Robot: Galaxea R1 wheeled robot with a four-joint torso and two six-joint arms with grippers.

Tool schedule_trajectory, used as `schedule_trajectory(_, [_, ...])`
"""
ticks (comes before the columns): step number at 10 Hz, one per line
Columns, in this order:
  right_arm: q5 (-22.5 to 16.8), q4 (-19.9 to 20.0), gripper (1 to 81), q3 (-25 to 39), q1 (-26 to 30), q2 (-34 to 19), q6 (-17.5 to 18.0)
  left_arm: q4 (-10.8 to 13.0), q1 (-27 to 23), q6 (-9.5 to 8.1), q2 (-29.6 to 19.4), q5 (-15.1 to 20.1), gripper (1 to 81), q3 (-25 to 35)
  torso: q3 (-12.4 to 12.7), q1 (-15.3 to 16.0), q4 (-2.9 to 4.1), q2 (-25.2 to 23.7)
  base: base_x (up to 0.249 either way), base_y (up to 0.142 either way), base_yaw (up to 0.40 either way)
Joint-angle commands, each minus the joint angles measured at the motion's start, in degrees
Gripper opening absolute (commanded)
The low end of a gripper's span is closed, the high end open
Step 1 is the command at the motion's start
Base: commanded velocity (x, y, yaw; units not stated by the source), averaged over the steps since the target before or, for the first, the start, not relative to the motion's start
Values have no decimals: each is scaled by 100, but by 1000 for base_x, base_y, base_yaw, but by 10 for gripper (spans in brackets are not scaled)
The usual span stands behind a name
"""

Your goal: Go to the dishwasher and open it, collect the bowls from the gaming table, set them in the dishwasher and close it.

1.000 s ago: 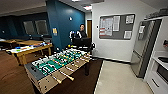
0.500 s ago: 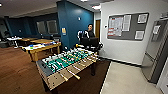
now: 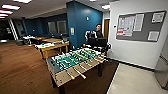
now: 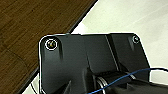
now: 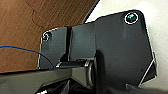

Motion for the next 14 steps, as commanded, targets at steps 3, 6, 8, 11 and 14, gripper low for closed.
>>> schedule_trajectory(3, [-286, -55, 811, 111, 317, -22, -22, 37, -306, 10, -72, 262, 811, 5, -2, 2, 0, 0, 0, 0, 222])
schedule_trajectory(6, [-295, -55, 811, 111, 343, -22, -49, 10, -306, 10, -55, 262, 811, 5, 0, 0, 0, 0, 0, 0, 222])
schedule_trajectory(8, [-295, -46, 811, 111, 335, -22, -49, 1, -306, 10, -55, 262, 811, 5, -2, 0, 0, 0, 0, 0, 222])
schedule_trajectory(11, [-304, -55, 811, 84, 308, -5, -57, 1, -306, 10, -72, 262, 811, 5, 0, 0, 0, 0, 0, 0, 228])
schedule_trajectory(14, [-295, -55, 811, 93, 300, 4, -57, 19, -297, 19, -81, 262, 811, 5, -2, 0, 0, 0, 0, 0, 232])
